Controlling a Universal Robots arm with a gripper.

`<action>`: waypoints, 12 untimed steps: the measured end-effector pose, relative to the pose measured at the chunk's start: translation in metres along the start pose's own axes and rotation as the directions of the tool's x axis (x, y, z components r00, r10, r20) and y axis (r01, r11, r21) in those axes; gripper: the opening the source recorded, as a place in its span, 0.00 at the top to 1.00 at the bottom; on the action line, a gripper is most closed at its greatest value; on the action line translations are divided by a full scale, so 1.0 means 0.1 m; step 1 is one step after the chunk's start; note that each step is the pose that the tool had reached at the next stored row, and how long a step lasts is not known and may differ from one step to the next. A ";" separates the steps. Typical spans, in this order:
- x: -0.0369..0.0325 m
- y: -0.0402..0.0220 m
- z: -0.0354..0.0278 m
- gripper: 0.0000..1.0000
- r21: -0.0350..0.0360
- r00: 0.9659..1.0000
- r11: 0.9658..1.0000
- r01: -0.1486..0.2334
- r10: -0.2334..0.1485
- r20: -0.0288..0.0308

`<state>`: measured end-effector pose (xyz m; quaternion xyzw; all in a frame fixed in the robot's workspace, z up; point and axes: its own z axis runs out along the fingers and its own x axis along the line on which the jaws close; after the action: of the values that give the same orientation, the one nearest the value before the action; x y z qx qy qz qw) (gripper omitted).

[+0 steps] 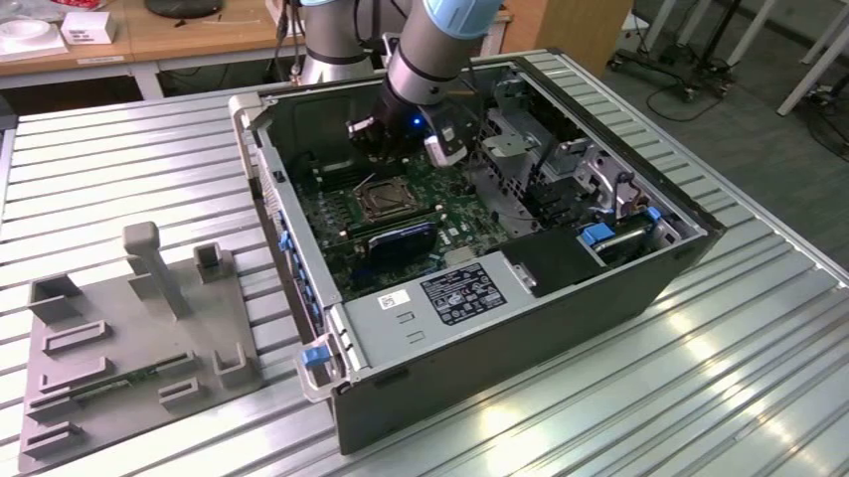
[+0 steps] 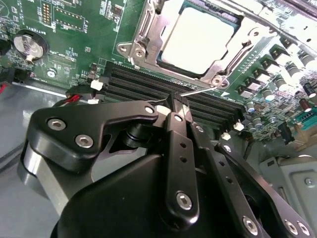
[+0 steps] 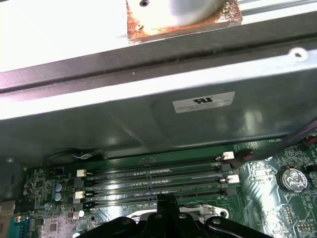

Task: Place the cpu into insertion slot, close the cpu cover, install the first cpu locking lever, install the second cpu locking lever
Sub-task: 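Install the first cpu locking lever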

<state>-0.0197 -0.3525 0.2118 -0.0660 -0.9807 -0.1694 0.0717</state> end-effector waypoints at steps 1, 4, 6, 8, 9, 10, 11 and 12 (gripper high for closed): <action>0.004 0.008 0.004 0.89 0.000 1.000 1.000 0.000 0.000 0.001; 0.010 0.027 0.013 0.89 0.000 1.000 1.000 0.001 -0.001 0.003; 0.010 0.027 0.014 0.89 0.000 1.000 1.000 0.002 -0.002 0.004; 0.010 0.026 0.020 0.89 -0.001 1.000 1.000 0.003 -0.003 0.008; 0.008 0.024 0.027 0.89 -0.002 1.000 1.000 0.004 -0.004 0.011; 0.007 0.021 0.035 0.89 -0.002 1.000 1.000 0.005 -0.005 0.014; 0.006 0.018 0.041 0.89 -0.002 1.000 1.000 0.006 -0.006 0.017; 0.005 0.016 0.046 0.89 -0.002 1.000 1.000 0.007 -0.007 0.019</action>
<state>-0.0204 -0.3493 0.2081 -0.0643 -0.9814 -0.1701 0.0617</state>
